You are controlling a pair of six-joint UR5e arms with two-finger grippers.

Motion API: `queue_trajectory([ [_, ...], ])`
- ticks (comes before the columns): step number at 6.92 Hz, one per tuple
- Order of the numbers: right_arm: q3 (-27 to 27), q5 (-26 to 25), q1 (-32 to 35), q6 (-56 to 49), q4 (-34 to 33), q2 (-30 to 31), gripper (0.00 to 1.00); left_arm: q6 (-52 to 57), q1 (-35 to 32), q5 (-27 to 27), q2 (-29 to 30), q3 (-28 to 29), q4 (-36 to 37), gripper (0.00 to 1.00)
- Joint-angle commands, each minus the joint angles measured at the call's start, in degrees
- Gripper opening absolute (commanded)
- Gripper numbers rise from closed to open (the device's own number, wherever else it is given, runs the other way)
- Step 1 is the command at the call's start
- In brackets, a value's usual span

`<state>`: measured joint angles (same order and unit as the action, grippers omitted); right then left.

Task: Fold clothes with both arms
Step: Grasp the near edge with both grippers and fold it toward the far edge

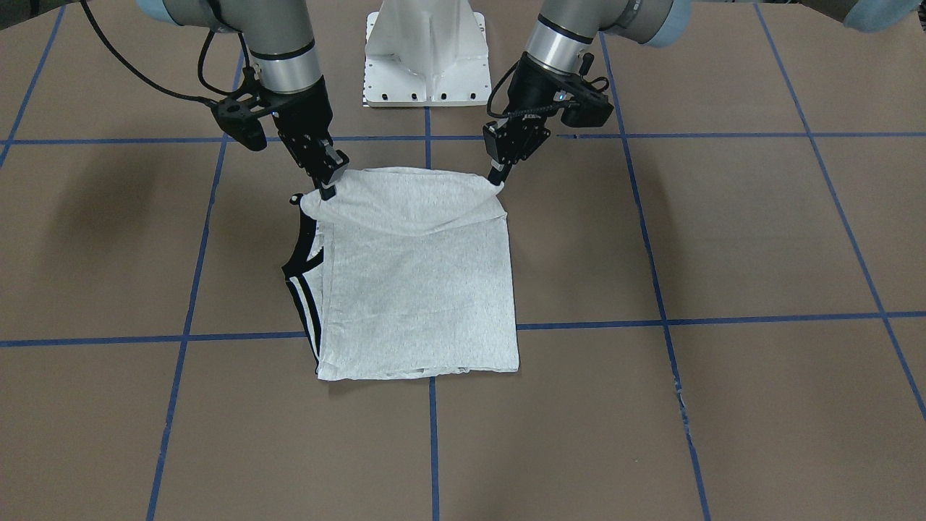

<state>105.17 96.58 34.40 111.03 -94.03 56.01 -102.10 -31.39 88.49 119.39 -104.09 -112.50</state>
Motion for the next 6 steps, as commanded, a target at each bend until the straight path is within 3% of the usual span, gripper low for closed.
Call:
queue_trajectory([
  [1, -11.5, 2.3, 2.6, -0.6, 6.8, -5.3, 0.00, 2.8, -1.8, -0.2, 3.5, 7.6, -3.0, 0.00],
  [2, -15.1, 4.7, 4.7, -0.6, 11.0, -5.3, 0.00, 5.2, -2.9, -0.2, 3.5, 9.0, -4.5, 0.00],
  [4, -18.5, 5.4, 5.7, -2.9, 11.6, -6.4, 0.00, 6.1, -3.1, -0.9, 4.7, 14.0, -9.8, 0.00],
  [5, -21.2, 5.6, 6.5, -3.7, 12.5, -7.6, 0.38, 6.8, -3.5, -2.3, 5.6, 16.8, -12.8, 0.00],
  [6, -24.5, 5.8, 6.7, -8.1, 15.3, -8.0, 0.99, 9.9, -5.2, -2.4, 7.3, 21.2, -14.0, 0.20],
])
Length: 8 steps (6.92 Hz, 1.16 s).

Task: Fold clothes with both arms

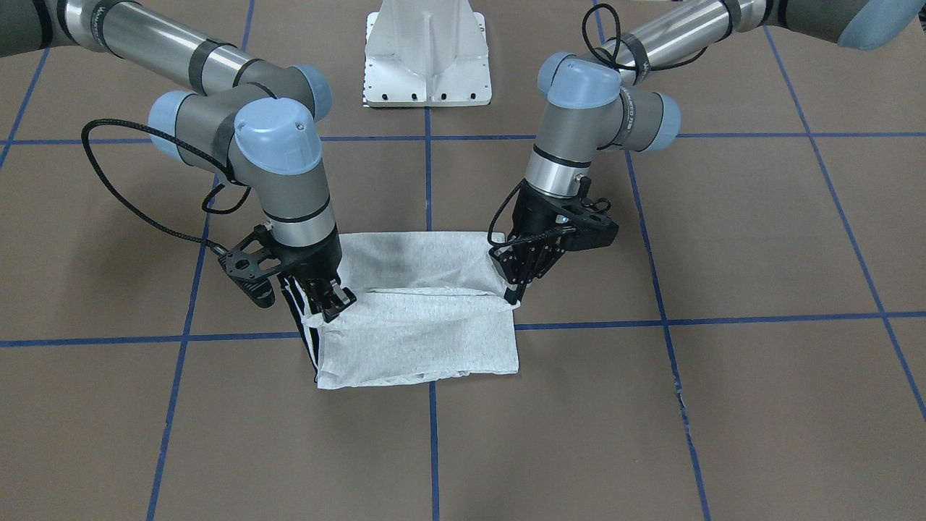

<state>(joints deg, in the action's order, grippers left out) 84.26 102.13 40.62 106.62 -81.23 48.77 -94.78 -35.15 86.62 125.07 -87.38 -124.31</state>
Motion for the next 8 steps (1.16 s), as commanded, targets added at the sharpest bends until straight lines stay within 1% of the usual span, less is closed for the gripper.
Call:
queue_trajectory([
  [1, -6.7, 1.9, 3.6, -9.7, 6.2, -1.0, 1.00, 5.5, -4.3, -0.5, 5.7, 11.0, -4.9, 0.45],
  [2, -10.3, 7.1, 8.8, -20.6, 6.8, -0.9, 1.00, 9.9, -7.1, -0.2, 5.8, 12.7, -6.4, 0.50],
  [3, -12.8, 8.6, 12.6, -28.2, 6.8, -0.9, 1.00, 12.7, -8.2, 0.0, 5.5, 13.2, -7.2, 0.50],
  [4, -14.5, 9.5, 15.3, -34.9, 6.8, -0.4, 1.00, 17.6, -9.9, 1.9, 5.0, 13.1, -8.0, 0.50],
  [5, -15.0, 11.8, 18.7, -42.7, 6.8, 1.5, 1.00, 25.1, -13.1, 8.7, 2.2, 12.6, -9.1, 0.50],
  [6, -14.8, 13.9, 21.8, -52.6, 6.8, 4.0, 1.00, 33.3, -17.7, 17.3, -0.8, 12.2, -11.3, 0.50],
  [7, -14.7, 18.1, 26.0, -62.5, 6.8, 7.3, 1.00, 41.8, -23.4, 25.6, -4.4, 10.6, -11.0, 0.49],
  [8, -14.6, 22.0, 30.4, -72.7, 6.4, 9.4, 1.00, 50.7, -29.1, 32.3, -6.5, 10.6, -10.6, 0.48],
])
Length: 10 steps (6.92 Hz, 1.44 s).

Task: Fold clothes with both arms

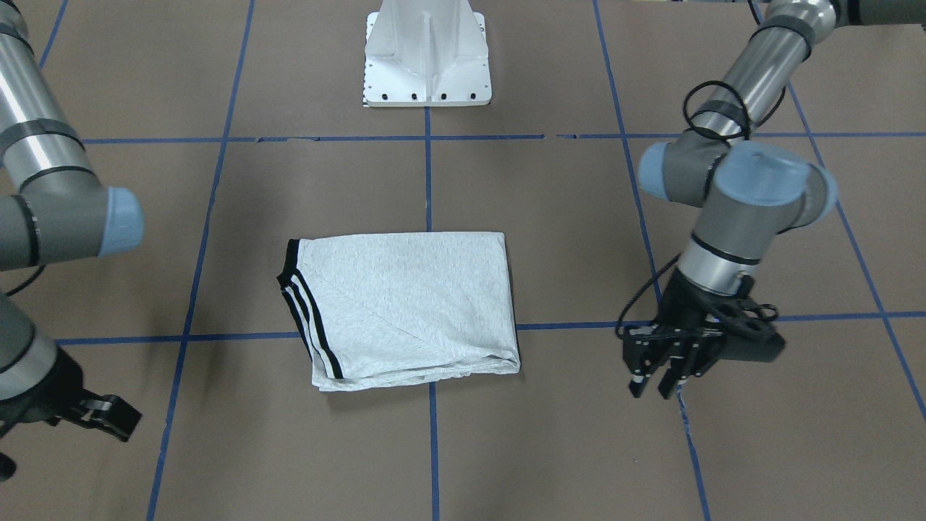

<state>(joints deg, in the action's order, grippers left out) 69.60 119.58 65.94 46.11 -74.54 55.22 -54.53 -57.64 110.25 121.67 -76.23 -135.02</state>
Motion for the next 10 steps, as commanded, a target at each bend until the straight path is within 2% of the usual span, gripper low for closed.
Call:
queue_trajectory([
  [1, 0.5, 7.6, 9.6, -17.7, -0.7, 5.4, 1.00, 19.4, -11.4, 14.3, -6.1, -0.6, 1.0, 0.46],
  [2, 2.4, 11.9, 12.3, -22.9, -0.6, 9.5, 1.00, 28.1, -16.2, 20.6, -6.6, -1.4, 7.8, 0.46],
  [3, 4.1, 12.9, 14.3, -25.3, -1.8, 11.4, 1.00, 37.4, -19.1, 22.8, -8.2, -3.5, 15.2, 0.46],
  [4, 4.5, 13.0, 14.1, -28.9, -3.9, 12.8, 1.00, 42.2, -22.7, 22.8, -9.5, -4.4, 23.6, 0.46],
  [5, 4.5, 13.6, 14.8, -33.4, -6.0, 13.6, 1.00, 50.3, -29.0, 22.6, -9.5, -3.9, 28.9, 0.46],
  [6, 5.1, 15.4, 15.0, -35.4, -7.8, 14.3, 1.00, 57.9, -30.0, 22.7, -10.0, -3.5, 34.2, 0.49],
  [7, 7.9, 15.9, 14.9, -35.4, -8.8, 16.2, 1.00, 58.7, -29.9, 23.2, -10.8, -3.7, 34.6, 0.55],
  [9, 8.7, 15.3, 15.6, -39.7, -14.6, 16.5, 1.00, 58.5, -29.4, 23.4, -13.6, -4.3, 33.9, 1.00],
  [10, 8.9, 15.6, 15.6, -40.9, -14.7, 17.5, 1.00, 58.1, -29.5, 23.3, -14.6, -5.6, 34.2, 1.00],
])
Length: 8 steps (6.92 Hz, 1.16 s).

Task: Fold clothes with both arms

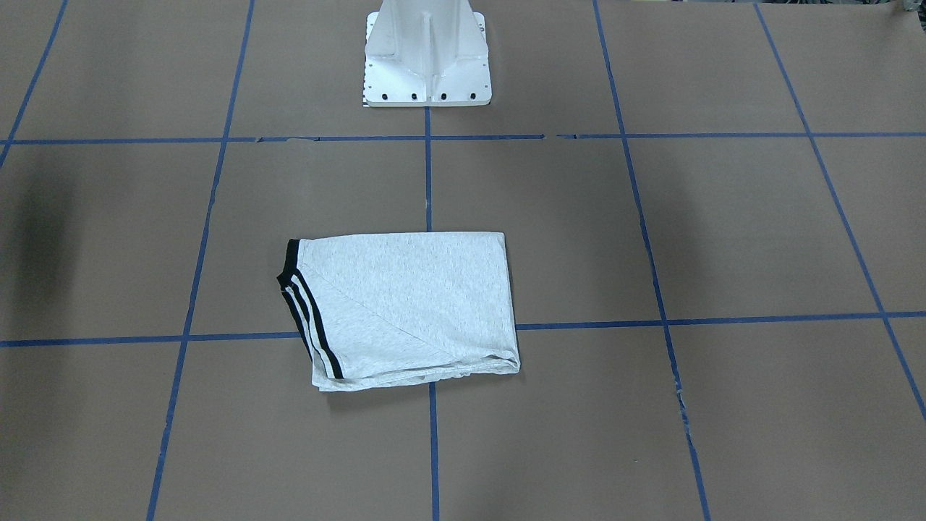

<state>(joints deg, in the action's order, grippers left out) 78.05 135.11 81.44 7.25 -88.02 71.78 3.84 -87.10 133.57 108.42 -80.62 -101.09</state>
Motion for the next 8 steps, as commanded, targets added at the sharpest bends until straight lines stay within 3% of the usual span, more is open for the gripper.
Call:
queue_trajectory([
  [1, 1.7, 0.2, 0.1, -2.1, -1.2, 1.9, 1.00, -0.2, 0.1, -0.1, -3.0, -1.6, 0.1, 1.00],
  [4, 4.2, -0.1, 1.0, -1.0, -1.3, 3.3, 1.00, -0.3, 0.1, 0.0, -2.9, -2.5, 0.4, 1.00],
  [6, 14.7, -0.4, 0.8, -1.0, -1.3, 10.6, 1.00, -0.1, 0.1, 0.2, -3.1, -2.9, -0.2, 1.00],
  [8, 17.0, -0.4, 0.7, -0.9, -1.2, 13.5, 1.00, -0.1, -0.5, 2.1, -7.3, -9.1, 0.3, 1.00],
])
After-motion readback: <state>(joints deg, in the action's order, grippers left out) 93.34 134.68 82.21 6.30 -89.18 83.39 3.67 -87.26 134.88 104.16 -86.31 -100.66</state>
